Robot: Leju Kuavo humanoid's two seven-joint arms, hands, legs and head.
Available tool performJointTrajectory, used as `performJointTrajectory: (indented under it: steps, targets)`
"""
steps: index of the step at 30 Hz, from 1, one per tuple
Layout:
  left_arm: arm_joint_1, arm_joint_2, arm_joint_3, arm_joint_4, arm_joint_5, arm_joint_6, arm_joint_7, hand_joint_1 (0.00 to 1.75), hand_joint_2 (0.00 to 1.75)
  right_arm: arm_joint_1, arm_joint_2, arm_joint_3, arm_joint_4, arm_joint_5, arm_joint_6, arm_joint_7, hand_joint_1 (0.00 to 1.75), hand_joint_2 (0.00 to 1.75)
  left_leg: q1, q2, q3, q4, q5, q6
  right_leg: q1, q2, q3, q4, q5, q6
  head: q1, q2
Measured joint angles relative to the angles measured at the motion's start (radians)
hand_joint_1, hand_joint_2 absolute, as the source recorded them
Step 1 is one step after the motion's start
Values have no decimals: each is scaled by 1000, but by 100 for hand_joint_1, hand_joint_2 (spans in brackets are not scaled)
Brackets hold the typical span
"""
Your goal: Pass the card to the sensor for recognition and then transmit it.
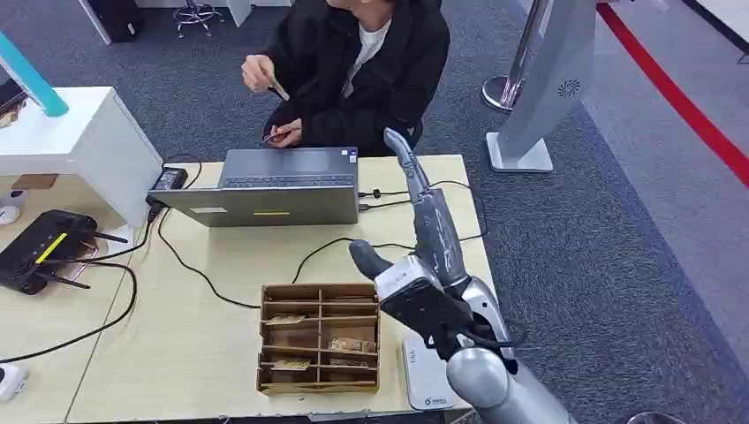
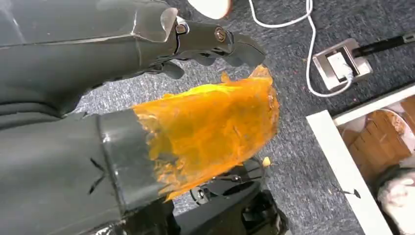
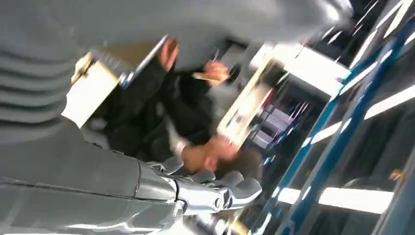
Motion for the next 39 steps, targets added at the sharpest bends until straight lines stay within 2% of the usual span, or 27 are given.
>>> performJointTrajectory:
  steps: [6,11,21,25,28,33,39]
  targets:
    - [6,9,25,0,15,2,-17,0,0,-60,-5,122,-39,-131,127,-19,0,0,0,0,0,0,0,0,0,0,0,0,0,0,0,0]
    - [12,14,39,0,16,2,-18,0,0,-86,-6,168,-52,-145,139,-17,0,0,0,0,0,0,0,0,0,0,0,0,0,0,0,0]
    - [17,19,45,0,16,2,-21,0,0,-101,-11,192,-58,-153,146,-17,0,0,0,0,0,0,0,0,0,0,0,0,0,0,0,0]
    - [17,21,47,0,13,-1,-27,0,0,-133,-15,219,-58,-282,229,-8,0,0,0,0,0,0,0,0,0,0,0,0,0,0,0,0]
    - [17,25,52,0,5,-8,-29,0,0,-161,-12,240,-57,-363,256,8,0,0,0,0,0,0,0,0,0,0,0,0,0,0,0,0]
    - [17,30,53,0,-2,-12,-35,0,0,-193,9,261,-44,-451,253,27,0,0,0,0,0,0,0,0,0,-1,0,0,0,0,0,0]
    - [17,26,61,0,-6,-7,-39,0,0,-198,10,276,-37,-387,213,-21,0,0,0,0,0,0,0,0,0,0,0,0,0,0,0,0]
